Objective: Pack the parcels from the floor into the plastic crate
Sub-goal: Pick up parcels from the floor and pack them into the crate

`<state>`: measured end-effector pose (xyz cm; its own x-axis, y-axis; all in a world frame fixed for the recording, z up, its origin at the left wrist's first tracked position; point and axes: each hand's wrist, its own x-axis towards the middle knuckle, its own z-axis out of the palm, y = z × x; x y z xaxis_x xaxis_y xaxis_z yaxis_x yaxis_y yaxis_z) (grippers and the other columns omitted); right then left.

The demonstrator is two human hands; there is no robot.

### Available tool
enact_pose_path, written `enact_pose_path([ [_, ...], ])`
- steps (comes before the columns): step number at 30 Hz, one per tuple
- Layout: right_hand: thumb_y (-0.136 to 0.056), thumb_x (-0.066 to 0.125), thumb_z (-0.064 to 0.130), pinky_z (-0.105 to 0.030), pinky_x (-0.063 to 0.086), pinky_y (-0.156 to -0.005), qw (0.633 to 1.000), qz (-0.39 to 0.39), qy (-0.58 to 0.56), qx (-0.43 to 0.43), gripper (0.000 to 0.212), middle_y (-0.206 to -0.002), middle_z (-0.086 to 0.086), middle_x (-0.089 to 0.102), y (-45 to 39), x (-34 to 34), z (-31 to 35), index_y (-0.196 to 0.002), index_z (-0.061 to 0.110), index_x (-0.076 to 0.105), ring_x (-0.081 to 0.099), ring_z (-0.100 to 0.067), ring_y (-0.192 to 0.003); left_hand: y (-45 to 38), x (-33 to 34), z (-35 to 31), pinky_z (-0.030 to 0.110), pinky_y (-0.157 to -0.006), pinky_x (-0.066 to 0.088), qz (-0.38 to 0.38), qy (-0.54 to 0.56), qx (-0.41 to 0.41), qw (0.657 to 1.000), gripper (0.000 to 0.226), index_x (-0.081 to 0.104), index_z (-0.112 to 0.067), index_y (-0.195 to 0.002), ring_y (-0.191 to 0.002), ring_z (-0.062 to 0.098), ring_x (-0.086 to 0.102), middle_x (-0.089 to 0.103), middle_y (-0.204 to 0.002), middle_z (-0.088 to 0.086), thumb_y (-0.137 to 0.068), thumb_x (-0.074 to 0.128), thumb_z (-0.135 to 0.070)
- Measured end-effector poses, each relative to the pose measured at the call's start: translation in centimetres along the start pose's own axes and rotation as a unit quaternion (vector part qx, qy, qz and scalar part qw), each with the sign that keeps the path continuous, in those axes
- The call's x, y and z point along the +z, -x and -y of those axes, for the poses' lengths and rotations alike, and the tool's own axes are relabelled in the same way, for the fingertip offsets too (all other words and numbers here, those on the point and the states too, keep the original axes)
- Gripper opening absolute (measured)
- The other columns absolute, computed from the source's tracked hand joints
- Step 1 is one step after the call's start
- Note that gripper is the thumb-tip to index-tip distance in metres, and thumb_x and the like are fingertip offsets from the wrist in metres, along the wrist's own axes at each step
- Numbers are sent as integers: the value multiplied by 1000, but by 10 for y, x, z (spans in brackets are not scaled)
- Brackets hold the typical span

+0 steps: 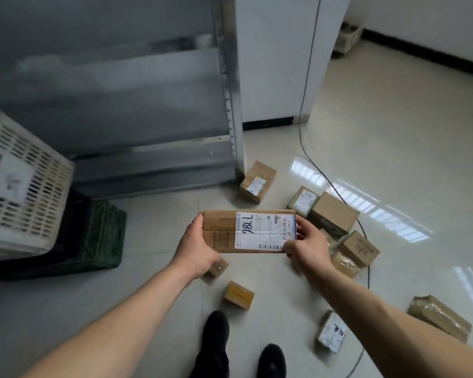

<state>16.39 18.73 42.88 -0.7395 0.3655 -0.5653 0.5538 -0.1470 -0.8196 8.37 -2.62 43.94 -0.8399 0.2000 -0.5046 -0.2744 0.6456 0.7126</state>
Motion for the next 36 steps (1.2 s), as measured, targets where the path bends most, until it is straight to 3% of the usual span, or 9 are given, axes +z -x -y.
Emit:
enact_pose_path([
  [12, -82, 54, -18, -14, 49, -53, 988, 93, 69, -98, 51, -104, -11, 70, 63, 93, 110, -123, 12, 60, 70, -17, -87, 61, -128, 5, 38, -95, 53, -136, 7, 16, 991, 94, 29, -26, -150, -112, 20, 58, 55, -129, 5, -70, 70, 3],
  [17, -100, 52, 16, -33, 59, -69, 985, 82, 39, -148, 18, -93, -9, 73, 78, 163, 133, -107, 10, 67, 72, -26, -89, 74, -198, 20, 41, -96, 50, -109, 58, 44, 991, 100, 23, -35, -148, -118, 20, 52, 50, -130, 0, -64, 77, -23],
  [21, -102, 37, 49, -29, 53, -68, 988, 76, 28, -135, 48, -95, -10, 72, 99, 234, 153, -101, 12, 67, 69, -22, -89, 92, -262, 30, 34, -103, 39, -104, 148, 55, 982, 84, 38, -36, -136, -124, 16, 49, 51, -131, -9, -64, 70, -63],
  [23, -98, 32, 65, -44, 57, -77, 990, 68, 20, -123, 61, -99, -13, 71, 109, 271, 158, -98, 16, 68, 67, -30, -94, 98, -293, 39, 24, -105, 25, -110, 205, 76, 970, 68, 35, -37, -138, -132, 12, 39, 42, -140, -13, -81, 56, -68],
  [25, -89, 29, 77, -57, 51, -92, 992, 66, 12, -106, 68, -104, -13, 71, 117, 307, 161, -100, 23, 69, 65, -37, -101, 102, -324, 52, 22, -107, 16, -149, 214, 81, 962, 87, 24, -25, -152, -137, 7, 25, 27, -149, -13, -84, 38, -77],
  [27, -94, 23, 73, -47, 53, -82, 994, 58, -4, -89, 70, -106, -10, 70, 123, 338, 162, -111, 22, 67, 65, -30, -100, 104, -354, 71, 22, -108, 14, -201, 245, 109, 942, 76, 31, -29, -148, -129, 3, 25, 28, -138, -18, -87, 34, -75],
  [28, -96, 20, 69, -41, 51, -76, 995, 51, -12, -86, 68, -104, -9, 70, 125, 353, 163, -112, 21, 66, 66, -28, -97, 105, -368, 82, 26, -112, 16, -219, 270, 99, 932, 60, 37, -37, -139, -130, 5, 28, 32, -140, -18, -90, 35, -72],
  [31, -100, 18, 64, -38, 49, -74, 996, 44, -16, -78, 63, -99, -11, 70, 132, 394, 166, -97, 22, 65, 66, -28, -93, 91, -403, 129, 51, -115, 29, -202, 298, 35, 932, 85, 43, -44, -141, -139, 20, 39, 46, -148, -7, -73, 31, -94],
  [36, -100, 19, 64, -38, 50, -70, 996, 55, -4, -77, 66, -99, -11, 71, 137, 460, 176, -96, 19, 67, 66, -26, -91, 118, -460, 139, 35, -95, 47, -200, 326, 17, 924, 76, 61, -30, -122, -106, 18, 59, 64, -116, 0, -81, 19, -78],
])
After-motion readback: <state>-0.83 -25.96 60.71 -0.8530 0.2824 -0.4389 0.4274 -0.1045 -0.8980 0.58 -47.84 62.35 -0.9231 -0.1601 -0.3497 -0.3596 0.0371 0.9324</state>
